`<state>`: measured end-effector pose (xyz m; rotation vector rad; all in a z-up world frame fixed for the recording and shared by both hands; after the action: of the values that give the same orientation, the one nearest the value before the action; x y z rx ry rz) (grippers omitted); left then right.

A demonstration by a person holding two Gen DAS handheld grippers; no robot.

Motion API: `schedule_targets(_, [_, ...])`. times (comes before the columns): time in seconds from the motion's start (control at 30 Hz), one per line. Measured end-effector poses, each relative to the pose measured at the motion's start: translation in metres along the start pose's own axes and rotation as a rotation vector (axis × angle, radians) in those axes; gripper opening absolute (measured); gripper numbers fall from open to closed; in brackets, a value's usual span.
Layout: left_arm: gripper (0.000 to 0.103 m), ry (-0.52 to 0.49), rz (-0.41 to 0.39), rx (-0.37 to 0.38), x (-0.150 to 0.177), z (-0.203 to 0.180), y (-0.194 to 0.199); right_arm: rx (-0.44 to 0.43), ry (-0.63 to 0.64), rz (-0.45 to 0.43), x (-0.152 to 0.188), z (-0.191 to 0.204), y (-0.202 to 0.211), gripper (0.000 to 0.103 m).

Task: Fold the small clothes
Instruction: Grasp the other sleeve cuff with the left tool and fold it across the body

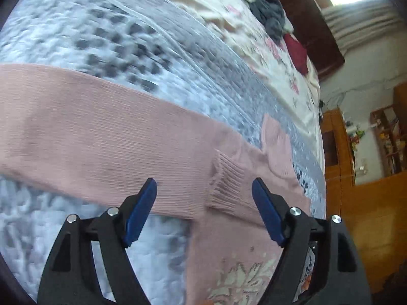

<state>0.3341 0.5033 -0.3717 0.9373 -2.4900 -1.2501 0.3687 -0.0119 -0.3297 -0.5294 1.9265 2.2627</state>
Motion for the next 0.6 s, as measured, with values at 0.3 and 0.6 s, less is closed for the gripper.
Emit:
schedule_targets(0.3, [0.077,0.47,-0.307,-0.099,0.017,0.223,0.182,-0.085,0.077,-0.012,0.016,0.072,0.031,0.053])
schedule_targets(0.6, [0.084,0.572,-0.356,-0.041,-0.002,0.288,0.19,-0.13,0.155,-0.007,0.023,0.146,0.047,0.053])
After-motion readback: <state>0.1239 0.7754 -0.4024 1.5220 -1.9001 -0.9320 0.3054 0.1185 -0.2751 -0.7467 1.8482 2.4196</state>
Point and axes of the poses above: each gripper's, at about its wrist camera, not at the fingertips, and y roughly against the way its jaws point, z to its left, x to its underside, the point moved 3 cm from there along -y, roughly the way its jaws point, and after that the axes turned 11 degrees about z, right-handed, at the moved point
